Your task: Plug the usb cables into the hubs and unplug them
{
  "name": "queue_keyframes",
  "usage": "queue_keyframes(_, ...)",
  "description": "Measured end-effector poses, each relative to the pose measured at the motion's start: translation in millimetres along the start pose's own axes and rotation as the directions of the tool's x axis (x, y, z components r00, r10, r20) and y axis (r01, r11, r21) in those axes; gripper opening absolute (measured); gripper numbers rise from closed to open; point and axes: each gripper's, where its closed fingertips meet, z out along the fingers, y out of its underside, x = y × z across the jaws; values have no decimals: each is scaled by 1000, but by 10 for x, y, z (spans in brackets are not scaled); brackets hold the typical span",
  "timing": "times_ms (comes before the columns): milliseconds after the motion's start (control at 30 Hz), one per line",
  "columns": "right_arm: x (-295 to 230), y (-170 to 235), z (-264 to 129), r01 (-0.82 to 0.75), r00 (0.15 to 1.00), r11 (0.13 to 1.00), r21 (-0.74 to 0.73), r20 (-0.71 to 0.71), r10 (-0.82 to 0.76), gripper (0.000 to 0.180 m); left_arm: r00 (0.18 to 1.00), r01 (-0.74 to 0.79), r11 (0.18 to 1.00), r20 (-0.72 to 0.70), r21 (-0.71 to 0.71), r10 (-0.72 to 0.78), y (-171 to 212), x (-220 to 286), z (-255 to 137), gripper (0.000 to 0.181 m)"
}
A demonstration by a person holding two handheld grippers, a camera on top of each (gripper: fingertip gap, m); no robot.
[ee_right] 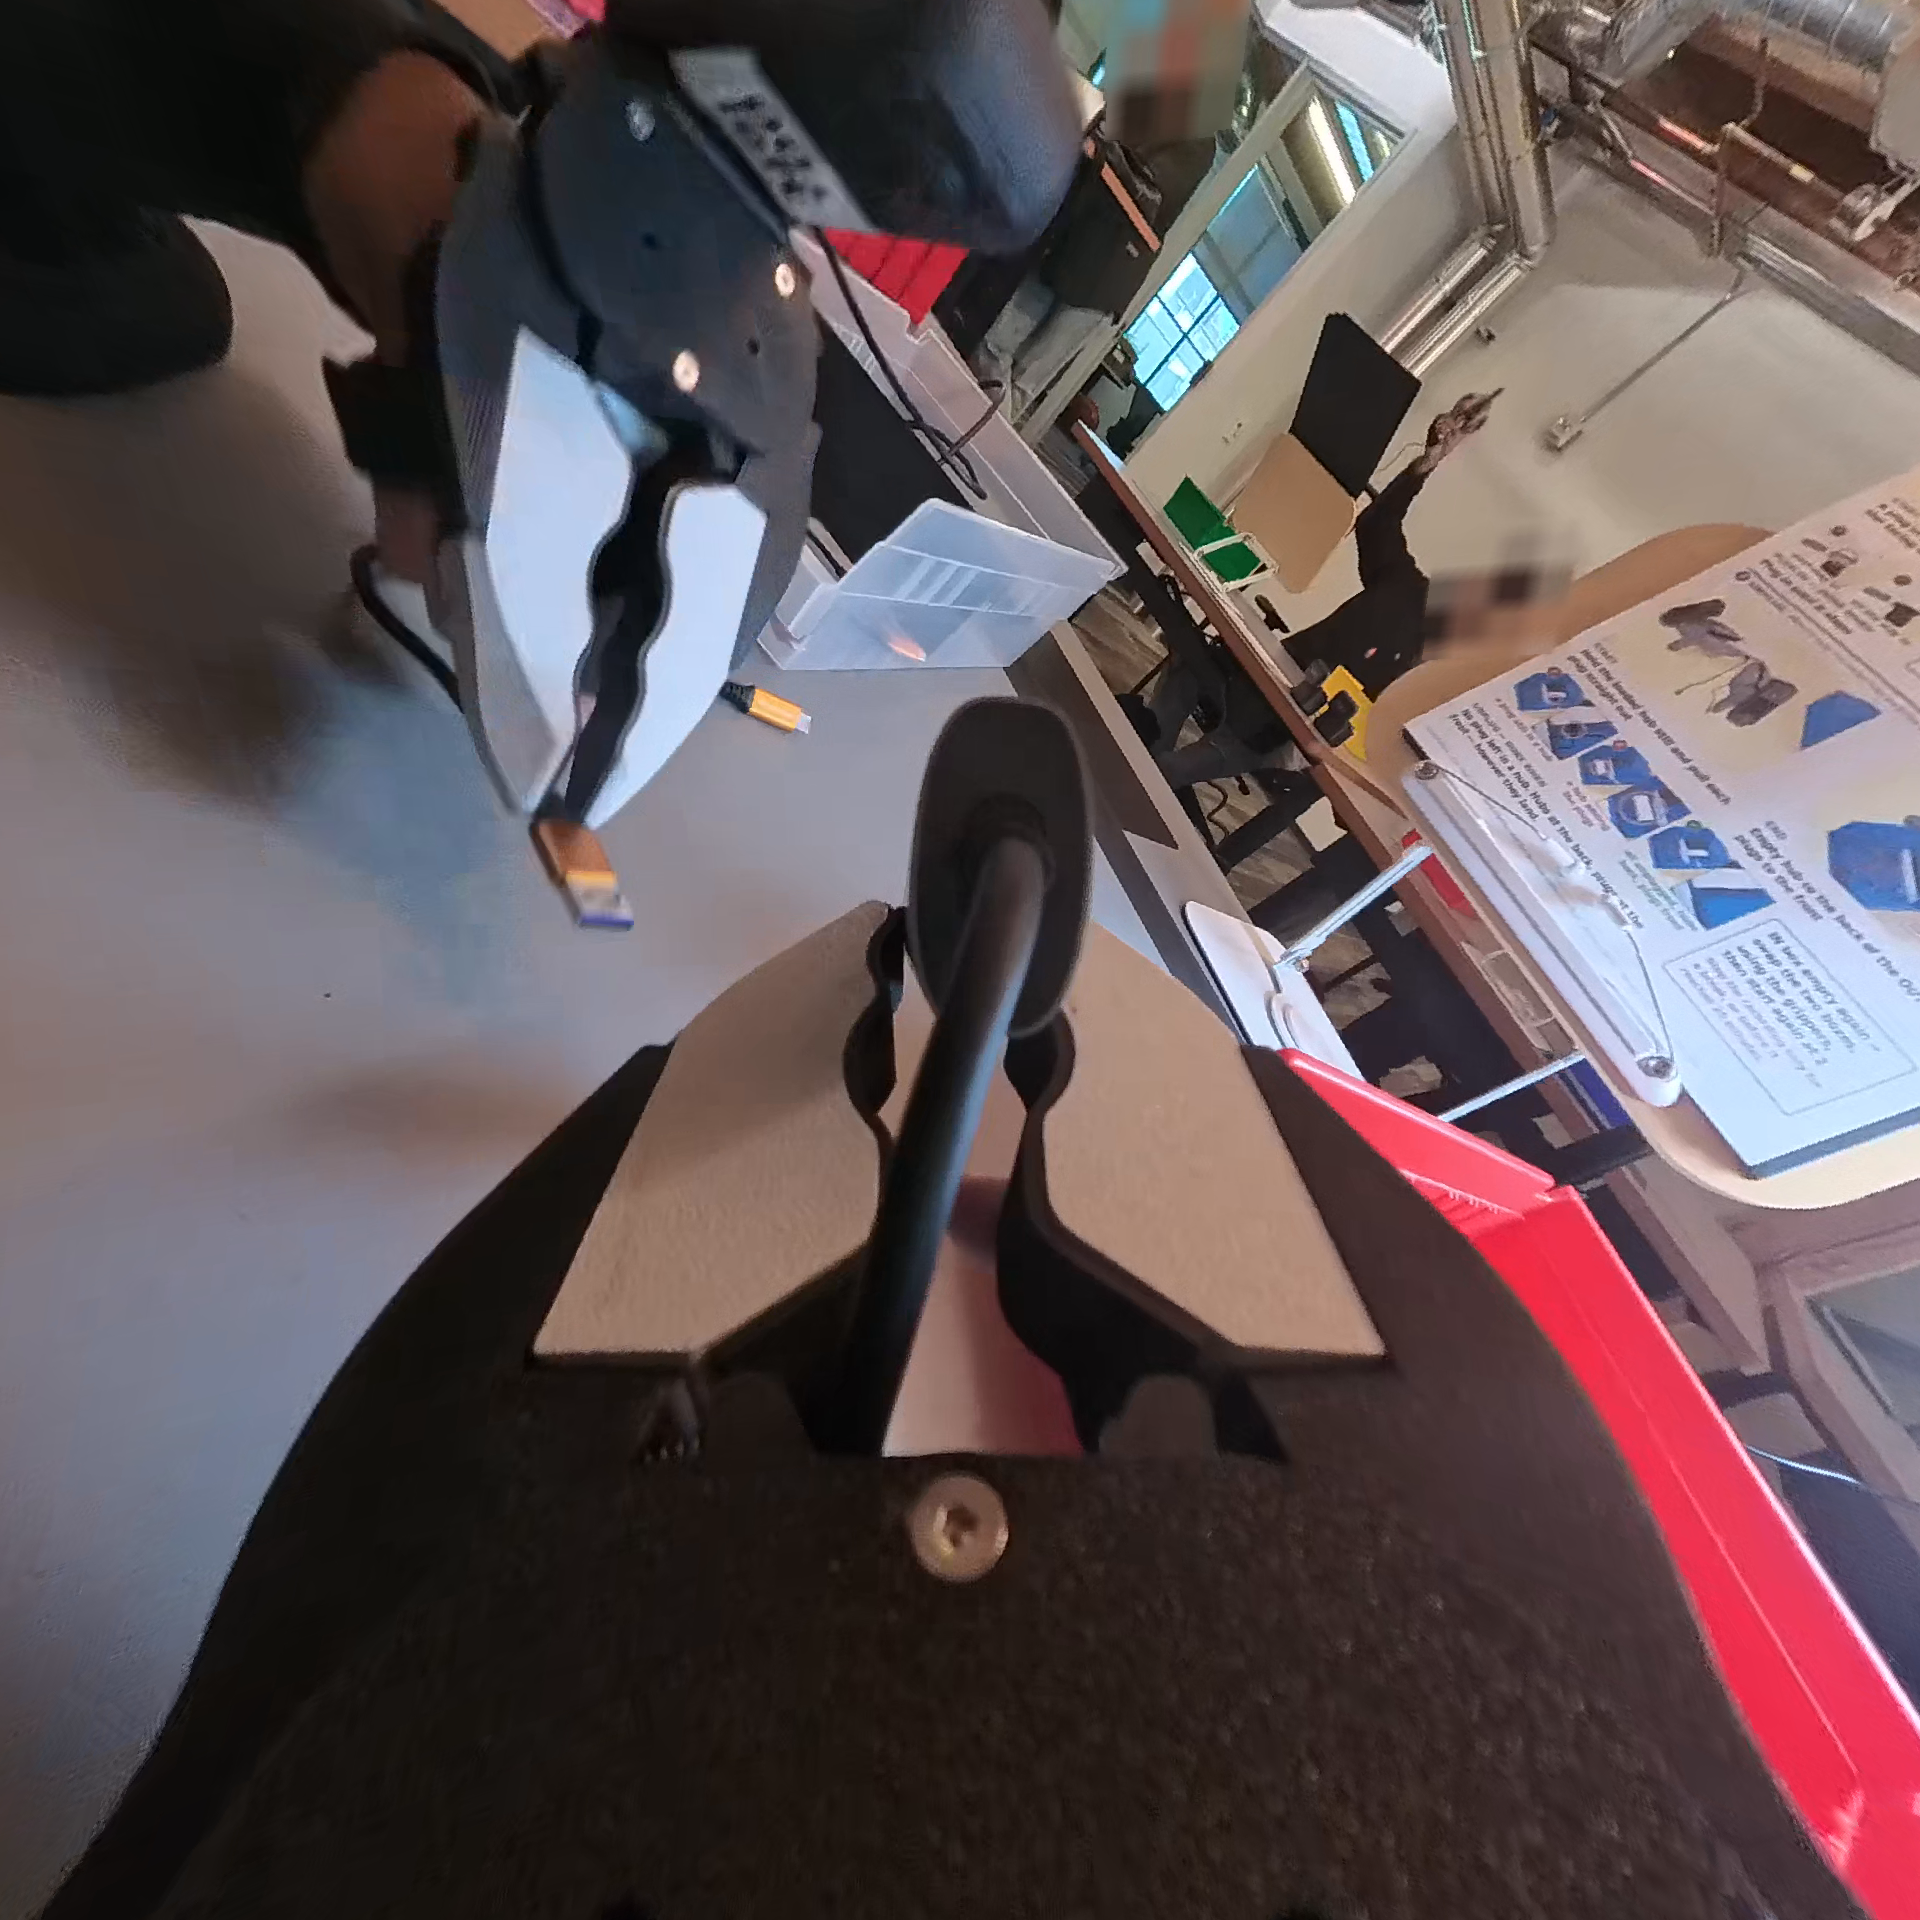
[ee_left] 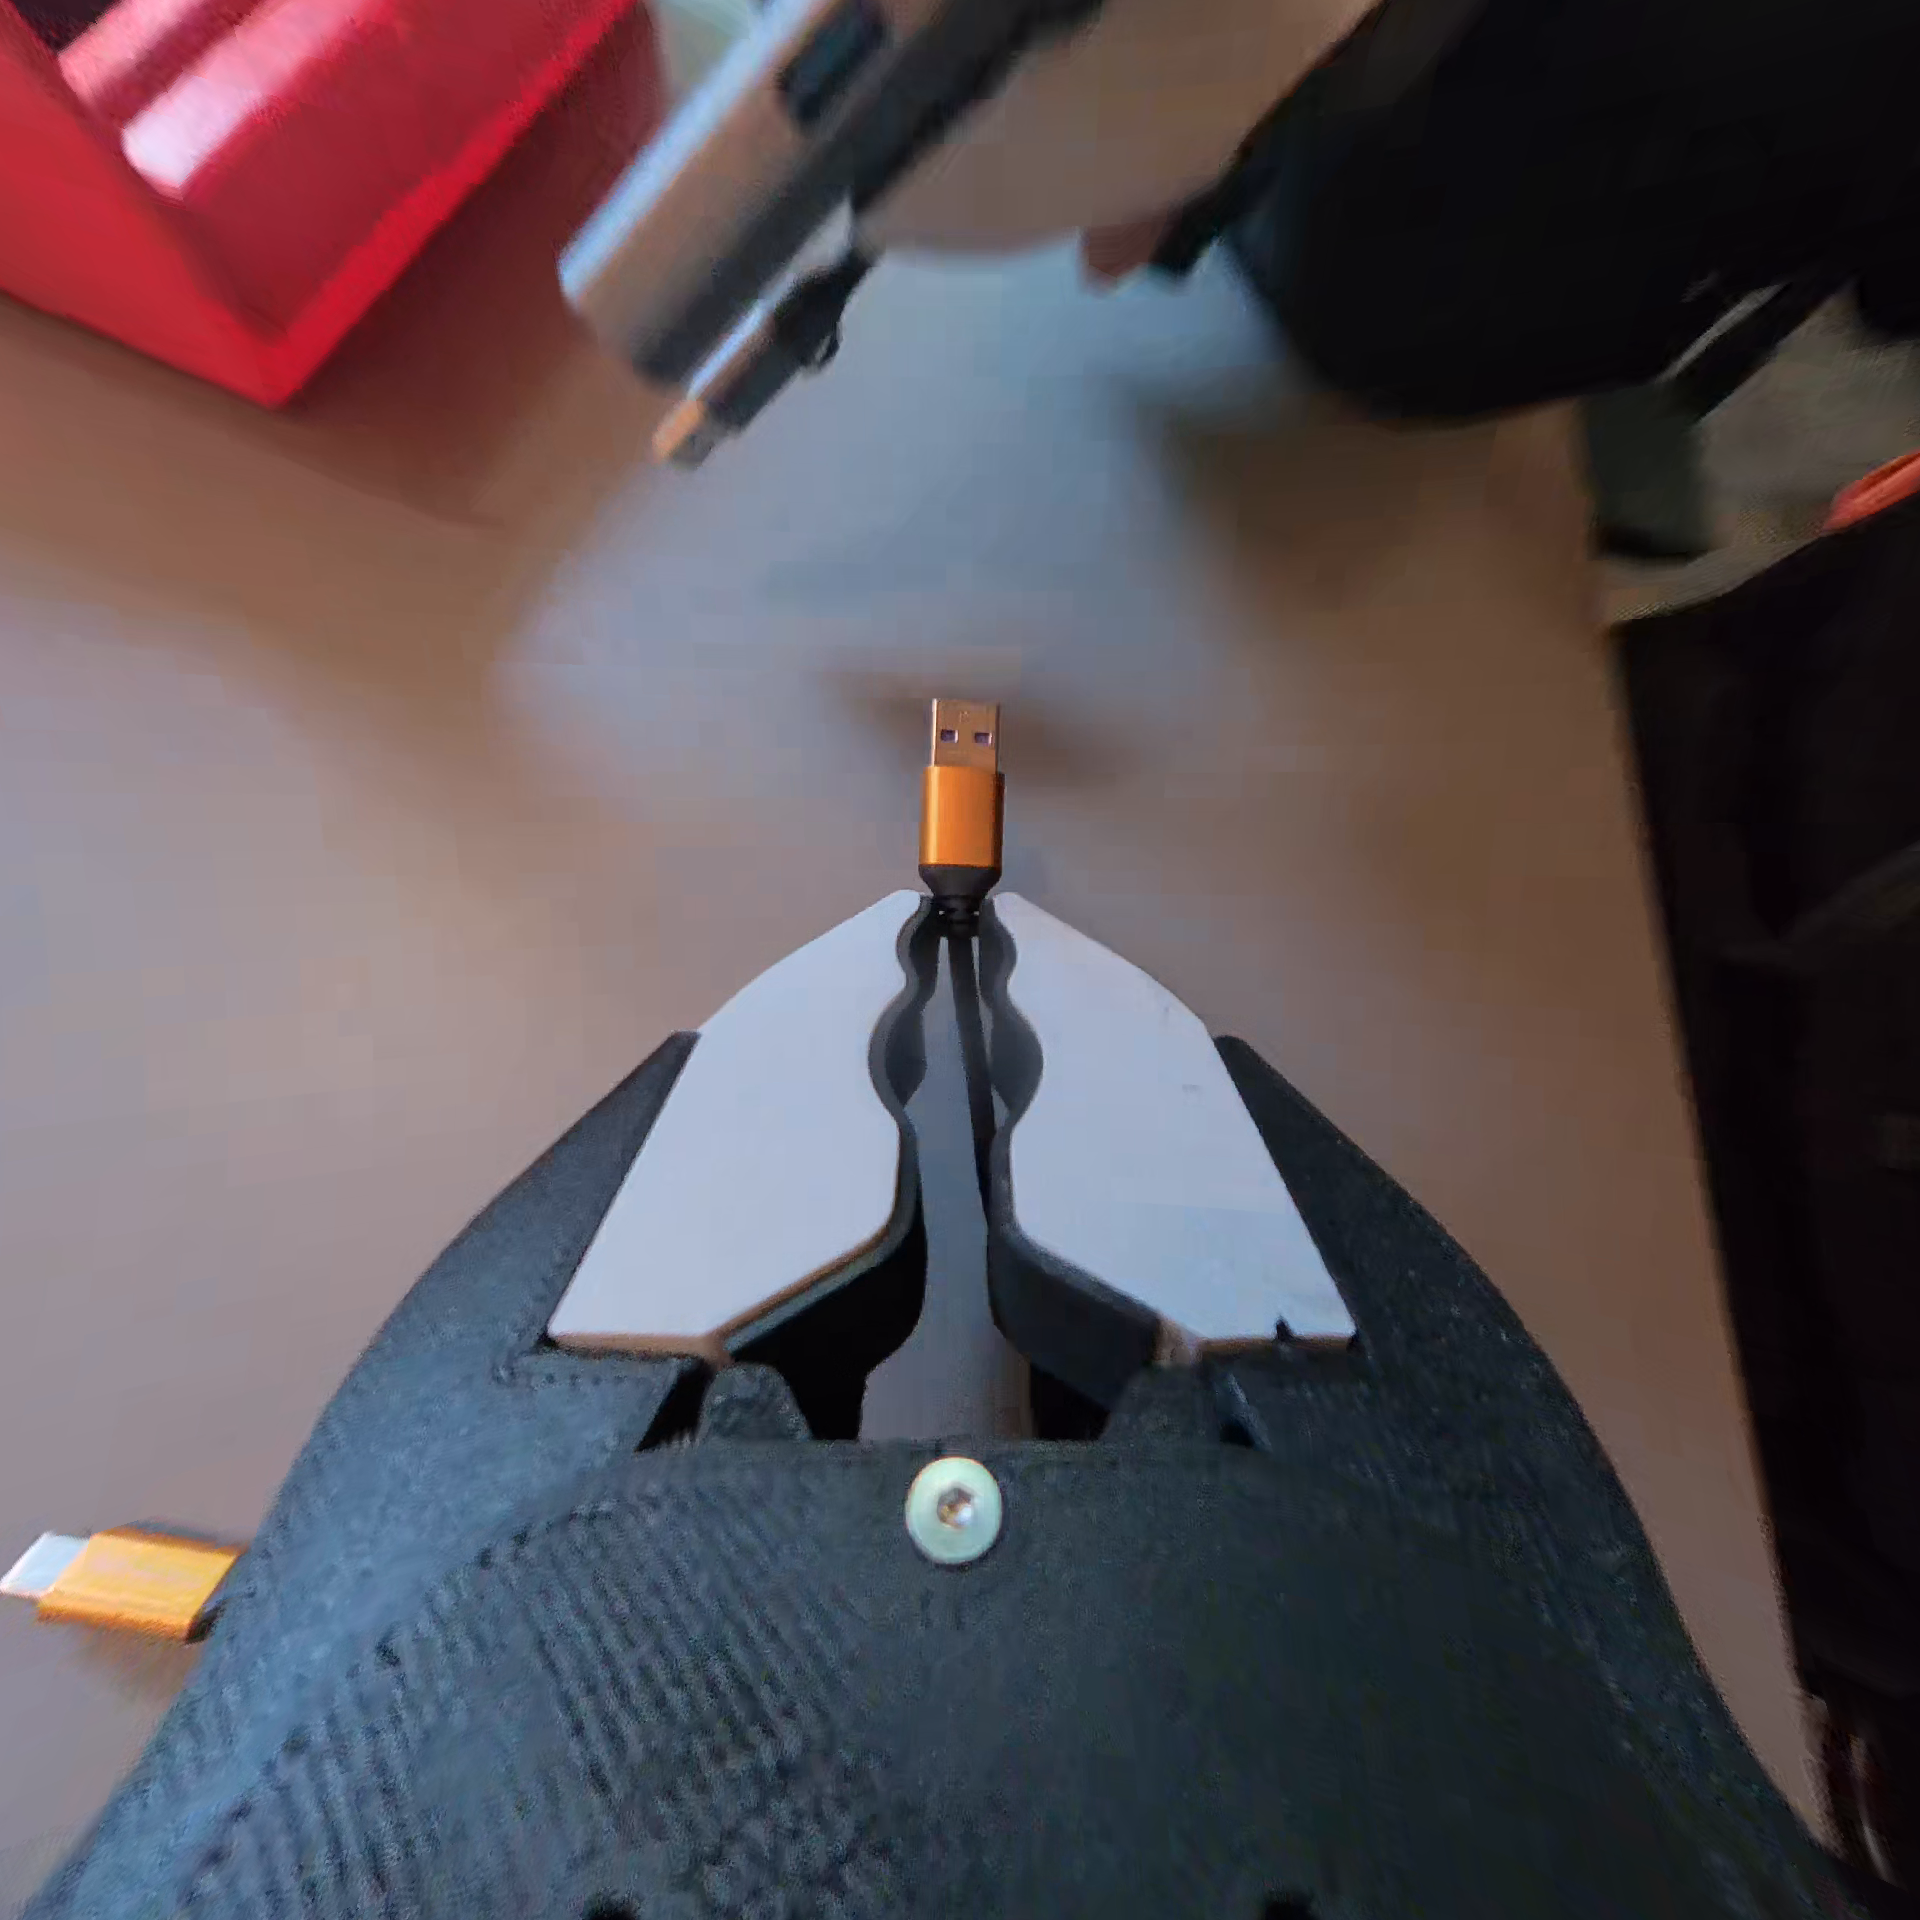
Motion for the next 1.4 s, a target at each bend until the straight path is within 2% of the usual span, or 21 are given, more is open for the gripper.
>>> queue_keyframes(133, -50, 1, 21, 49, 999, 999, -9, 1, -49, 17, 972, 90, 963, -234, 254, -29, -338, 246, -273, 7)
queue_keyframes(267, -113, -10, 43, 105, 994, 994, -18, 5, -105, 18, 944, 157, 927, -329, 342, -39, -441, 292, -408, 7)
queue_keyframes(400, -166, -23, 55, 158, 987, 987, -24, 9, -158, 18, 943, 178, 927, -327, 331, -65, -434, 267, -378, 7)
queue_keyframes(600, -263, 85, 106, 284, 959, 956, -76, 30, -283, 18, 934, 289, 925, -283, 245, -217, -359, 137, -209, 7)
queue_keyframes(800, -267, 126, 135, 286, 958, 954, -91, 26, -285, 18, 937, 320, 922, -216, 218, -275, -250, -15, -157, 7)
queue_keyframes(967, -182, 166, 130, 250, 968, 962, -108, 0, -251, 18, 961, 273, 934, -110, 229, -253, -244, -120, -194, 7)
queue_keyframes(1067, -113, 168, 113, 227, 973, 968, -109, -25, -231, 18, 968, 239, 929, -138, 281, -207, -393, -18, -326, 7)
queue_keyframes(1167, -12, 154, 81, 191, 978, 976, -104, -63, -198, 18, 953, 200, 928, -284, 315, -109, -626, 369, -548, 7)
queue_keyframes(1267, 94, 133, 50, 129, 986, 988, -84, -95, -137, 18, 868, 171, 897, -493, 407, 58, -864, 898, -898, 7)
queue_keyframes(1333, 142, 126, 29, 96, 989, 993, -74, -109, -104, 18, 846, 182, 876, -526, 446, 92, -916, 961, -1053, 7)
queue_keyframes(1400, 164, 127, 16, 84, 989, 994, -72, -115, -92, 18, 869, 236, 864, -495, 445, 17, -855, 720, -1074, 7)
